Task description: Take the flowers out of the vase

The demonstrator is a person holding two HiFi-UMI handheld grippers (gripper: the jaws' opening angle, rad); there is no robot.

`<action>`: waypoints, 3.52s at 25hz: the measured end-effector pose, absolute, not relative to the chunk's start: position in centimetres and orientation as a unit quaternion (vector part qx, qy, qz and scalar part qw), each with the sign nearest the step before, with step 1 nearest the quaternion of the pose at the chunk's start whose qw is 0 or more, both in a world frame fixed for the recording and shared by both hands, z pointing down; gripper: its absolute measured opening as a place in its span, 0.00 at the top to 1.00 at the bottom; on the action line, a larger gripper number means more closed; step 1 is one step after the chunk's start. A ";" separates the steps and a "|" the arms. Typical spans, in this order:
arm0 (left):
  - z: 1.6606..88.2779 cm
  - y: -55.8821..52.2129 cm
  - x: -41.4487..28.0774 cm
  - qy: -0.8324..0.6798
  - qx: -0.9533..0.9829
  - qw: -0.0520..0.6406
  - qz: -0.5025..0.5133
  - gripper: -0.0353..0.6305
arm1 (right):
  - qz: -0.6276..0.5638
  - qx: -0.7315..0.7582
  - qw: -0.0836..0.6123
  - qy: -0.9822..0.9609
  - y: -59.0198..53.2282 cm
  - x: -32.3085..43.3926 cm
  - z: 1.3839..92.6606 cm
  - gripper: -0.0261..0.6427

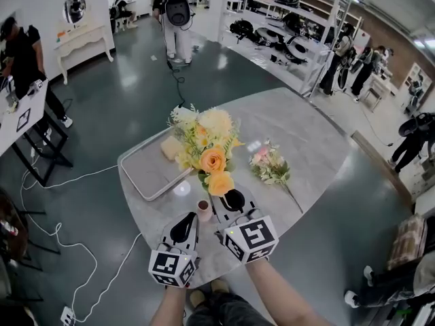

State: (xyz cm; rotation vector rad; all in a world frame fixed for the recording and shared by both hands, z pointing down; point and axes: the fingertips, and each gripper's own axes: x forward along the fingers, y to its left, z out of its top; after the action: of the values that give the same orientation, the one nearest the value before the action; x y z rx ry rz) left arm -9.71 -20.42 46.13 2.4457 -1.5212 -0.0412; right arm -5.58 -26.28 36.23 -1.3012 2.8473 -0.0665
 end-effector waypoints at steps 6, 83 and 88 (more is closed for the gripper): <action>45.0 -20.1 -9.1 -0.518 0.847 0.122 -0.011 0.92 | -0.018 -0.417 -0.001 0.909 -25.7 -4.2 35.8 0.89; 43.3 -13.4 -7.8 -0.511 0.849 0.132 -0.020 0.92 | -0.081 -0.430 -0.021 0.899 -16.3 2.4 40.4 0.89; 43.2 -13.3 -6.8 -0.501 0.855 0.132 -0.019 0.92 | -0.081 -0.440 -0.019 0.894 -15.9 3.4 40.4 0.89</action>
State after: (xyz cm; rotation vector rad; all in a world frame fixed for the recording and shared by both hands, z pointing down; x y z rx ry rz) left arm -6.85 -13.28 43.25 2.4826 -1.4536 -0.0545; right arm 3.37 -15.94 40.39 -1.4007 2.8433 -0.2588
